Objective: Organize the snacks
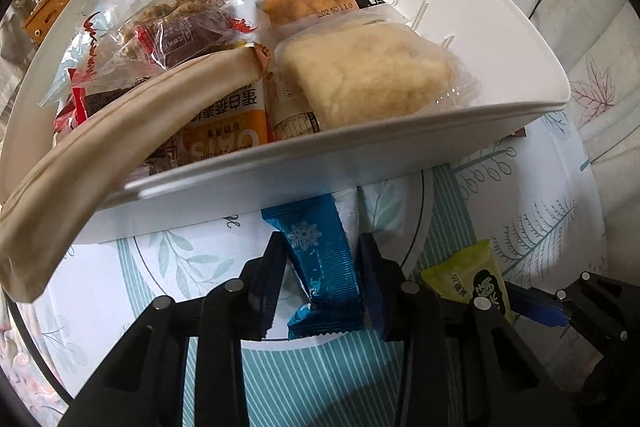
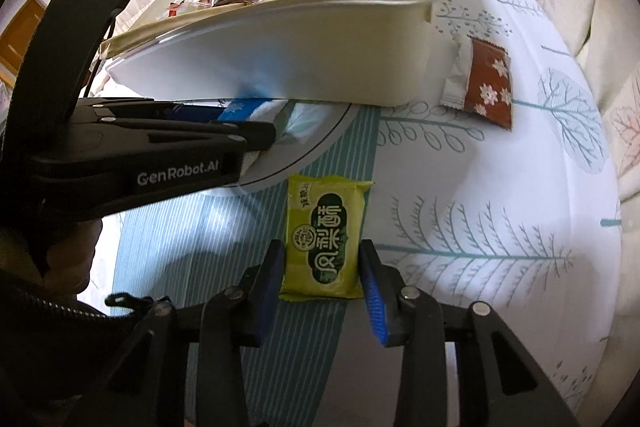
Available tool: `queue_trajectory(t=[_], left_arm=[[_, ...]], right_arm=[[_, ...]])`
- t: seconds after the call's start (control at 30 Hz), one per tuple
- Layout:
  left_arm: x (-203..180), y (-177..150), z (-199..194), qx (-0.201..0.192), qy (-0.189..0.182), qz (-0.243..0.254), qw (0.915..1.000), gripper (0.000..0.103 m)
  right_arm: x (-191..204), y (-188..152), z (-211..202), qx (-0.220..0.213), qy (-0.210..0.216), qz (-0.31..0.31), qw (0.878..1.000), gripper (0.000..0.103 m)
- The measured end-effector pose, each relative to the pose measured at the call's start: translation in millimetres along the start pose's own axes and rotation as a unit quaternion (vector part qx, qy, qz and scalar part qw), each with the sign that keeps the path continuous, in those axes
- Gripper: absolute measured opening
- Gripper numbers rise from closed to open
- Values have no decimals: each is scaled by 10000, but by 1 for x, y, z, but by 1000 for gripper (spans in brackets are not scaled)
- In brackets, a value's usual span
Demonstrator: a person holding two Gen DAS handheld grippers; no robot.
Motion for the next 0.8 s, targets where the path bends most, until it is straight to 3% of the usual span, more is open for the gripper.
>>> queue_trajectory(t=[0.3,0.6,0.8], left_arm=[[9,-17,-3,272,-177,134,9994,32],[31,-55,-22,438,-564,243,9972,32],[60,-75,-44,440,-727,382,9957,32]], right_arm=[[-11,-11,-2,164,69,608,9980,38],[-17,-26,-9,237,55,1271,9916,37],[17,-29,-27,147,89,1469,9890,37]])
Point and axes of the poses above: each gripper's, at about its wrist camera, not at the fingertips, and z roughly the way its jaws point, x to its left, y to its top, the point moved 8 cm from there along z, roughly the way its jaws point, and after that the axes turned 9 degrees about -z, right-handed, at the moved point
